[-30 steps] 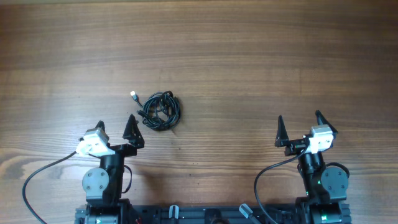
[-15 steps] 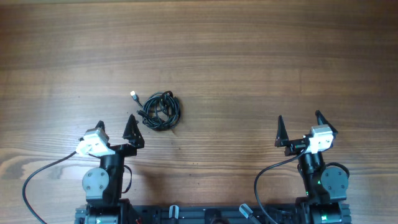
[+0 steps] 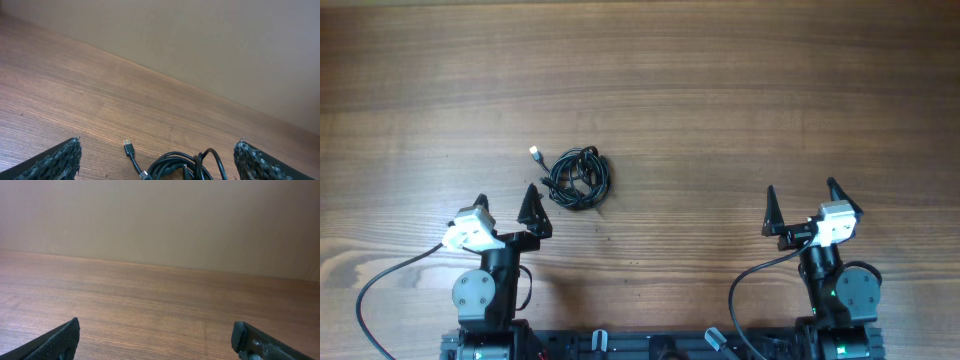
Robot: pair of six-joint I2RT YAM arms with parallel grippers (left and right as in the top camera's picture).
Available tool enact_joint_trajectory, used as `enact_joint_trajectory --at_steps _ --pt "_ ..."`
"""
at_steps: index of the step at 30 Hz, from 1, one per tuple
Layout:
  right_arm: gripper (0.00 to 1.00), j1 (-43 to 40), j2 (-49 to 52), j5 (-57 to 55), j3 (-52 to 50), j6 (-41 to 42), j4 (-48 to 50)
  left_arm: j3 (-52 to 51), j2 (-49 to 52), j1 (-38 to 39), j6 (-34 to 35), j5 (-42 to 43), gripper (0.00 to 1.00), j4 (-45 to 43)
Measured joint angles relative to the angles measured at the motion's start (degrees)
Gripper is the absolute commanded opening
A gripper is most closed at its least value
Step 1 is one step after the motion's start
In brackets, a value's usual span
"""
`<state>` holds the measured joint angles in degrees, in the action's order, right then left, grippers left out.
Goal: Untangle cables
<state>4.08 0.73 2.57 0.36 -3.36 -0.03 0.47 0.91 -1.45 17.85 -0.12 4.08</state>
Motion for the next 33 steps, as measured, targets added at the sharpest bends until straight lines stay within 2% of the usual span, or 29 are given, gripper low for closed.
enact_joint_trajectory --at_steps 13,22,29,33 --pt "1.00 0.0 0.0 0.0 0.0 0.0 0.0 0.0 0.0 0.0 0.0 0.0 1.00 -1.5" --pt "1.00 0.0 0.0 0.0 0.0 0.0 0.0 0.0 0.3 0.0 0.1 0.0 1.00 -21.9" --pt "1.00 0.0 0.0 0.0 0.0 0.0 0.0 2.5 0.3 0.0 2.7 0.0 1.00 -22.3" --pt "1.00 0.0 0.0 0.0 0.0 0.0 0.0 3.0 0.3 0.0 3.1 0.0 1.00 -19.6"
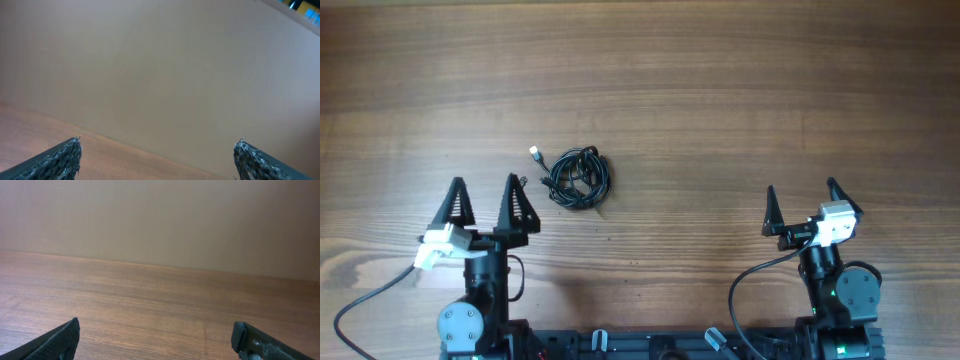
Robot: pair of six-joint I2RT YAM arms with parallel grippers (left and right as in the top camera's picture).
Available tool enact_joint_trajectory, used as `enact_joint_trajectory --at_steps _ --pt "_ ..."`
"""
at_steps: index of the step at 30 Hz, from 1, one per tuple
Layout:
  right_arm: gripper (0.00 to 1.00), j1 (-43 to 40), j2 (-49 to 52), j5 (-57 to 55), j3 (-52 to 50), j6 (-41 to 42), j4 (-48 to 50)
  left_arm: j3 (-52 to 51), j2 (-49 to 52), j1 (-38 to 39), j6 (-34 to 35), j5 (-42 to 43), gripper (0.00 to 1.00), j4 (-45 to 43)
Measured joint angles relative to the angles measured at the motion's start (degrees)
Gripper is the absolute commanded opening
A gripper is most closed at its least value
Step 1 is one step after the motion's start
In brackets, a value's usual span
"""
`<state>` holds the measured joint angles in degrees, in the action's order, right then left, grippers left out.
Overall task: Untangle cables
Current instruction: 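Raise the left gripper and swing it toward the black cable coil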
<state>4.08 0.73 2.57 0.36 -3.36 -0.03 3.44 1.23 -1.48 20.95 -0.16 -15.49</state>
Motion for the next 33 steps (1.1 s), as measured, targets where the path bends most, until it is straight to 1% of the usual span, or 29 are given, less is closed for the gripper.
enact_joint_trajectory --at_steps 9,16,19,22,25,27,30,33 --pt "1.00 0.0 0.0 0.0 0.0 0.0 0.0 0.0 0.0 0.0 0.4 0.0 1.00 0.6" --pt "1.00 0.0 0.0 0.0 0.0 0.0 0.0 0.4 0.0 0.0 0.4 1.0 1.00 4.5" --pt "1.00 0.0 0.0 0.0 0.0 0.0 0.0 4.2 0.7 0.0 0.4 2.1 1.00 12.3" --pt "1.00 0.0 0.0 0.0 0.0 0.0 0.0 13.3 3.9 0.0 0.3 2.6 1.00 24.5" --pt "1.00 0.0 0.0 0.0 0.0 0.0 0.0 21.5 8.9 0.0 0.3 2.9 1.00 32.9" --pt "1.00 0.0 0.0 0.0 0.0 0.0 0.0 28.4 14.7 0.0 0.3 3.5 1.00 39.0" --pt "1.00 0.0 0.0 0.0 0.0 0.0 0.0 39.2 26.4 0.0 0.3 6.4 1.00 48.8" --pt "1.00 0.0 0.0 0.0 0.0 0.0 0.0 46.1 38.2 0.0 0.1 10.7 1.00 54.4"
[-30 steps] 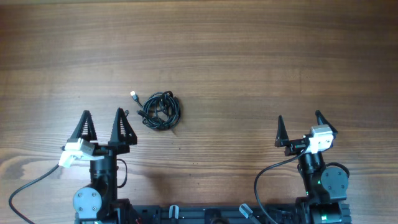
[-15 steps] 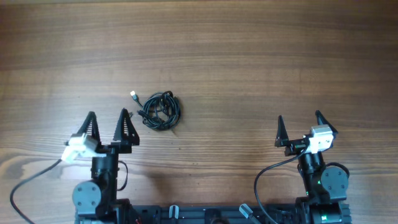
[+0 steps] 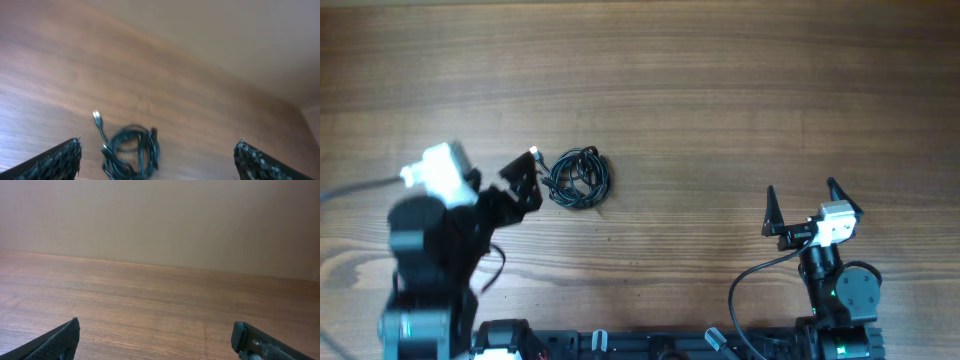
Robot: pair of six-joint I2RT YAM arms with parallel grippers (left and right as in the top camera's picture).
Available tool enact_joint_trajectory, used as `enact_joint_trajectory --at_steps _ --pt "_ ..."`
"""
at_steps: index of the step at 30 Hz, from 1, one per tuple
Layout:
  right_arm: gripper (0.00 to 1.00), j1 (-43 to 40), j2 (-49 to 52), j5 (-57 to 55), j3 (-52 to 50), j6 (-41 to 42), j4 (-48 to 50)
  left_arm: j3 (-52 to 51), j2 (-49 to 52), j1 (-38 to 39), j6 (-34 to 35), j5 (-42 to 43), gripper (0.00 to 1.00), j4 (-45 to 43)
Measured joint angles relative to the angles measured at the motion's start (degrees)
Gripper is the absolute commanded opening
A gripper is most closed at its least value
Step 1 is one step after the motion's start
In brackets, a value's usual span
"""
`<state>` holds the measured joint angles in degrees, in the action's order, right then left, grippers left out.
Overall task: Untangle cables
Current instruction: 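Raise the left gripper and swing it toward the black cable coil, then move the left gripper over the black cable coil, pointing down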
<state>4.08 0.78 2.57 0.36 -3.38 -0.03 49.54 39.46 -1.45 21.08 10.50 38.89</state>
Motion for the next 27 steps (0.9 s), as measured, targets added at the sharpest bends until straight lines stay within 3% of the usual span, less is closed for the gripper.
enact_joint_trajectory --at_steps 7,8,10,11,20,25,27 --pt "1.00 0.0 0.0 0.0 0.0 0.0 0.0 2.3 22.3 0.7 1.1 11.9 1.00 -0.7" --pt "1.00 0.0 0.0 0.0 0.0 0.0 0.0 2.3 24.9 0.7 1.5 13.9 0.95 -0.7" --pt "1.00 0.0 0.0 0.0 0.0 0.0 0.0 2.3 29.1 0.7 2.4 17.6 0.31 -0.7" --pt "1.00 0.0 0.0 0.0 0.0 0.0 0.0 2.3 30.6 0.7 2.6 19.1 0.06 -0.7" --pt "1.00 0.0 0.0 0.0 0.0 0.0 0.0 2.4 34.2 2.1 6.5 22.3 0.04 -9.0" --pt "1.00 0.0 0.0 0.0 0.0 0.0 0.0 2.4 34.2 9.0 8.6 13.8 0.05 -9.1" --pt "1.00 0.0 0.0 0.0 0.0 0.0 0.0 2.4 34.2 13.7 9.1 8.6 0.11 -9.1"
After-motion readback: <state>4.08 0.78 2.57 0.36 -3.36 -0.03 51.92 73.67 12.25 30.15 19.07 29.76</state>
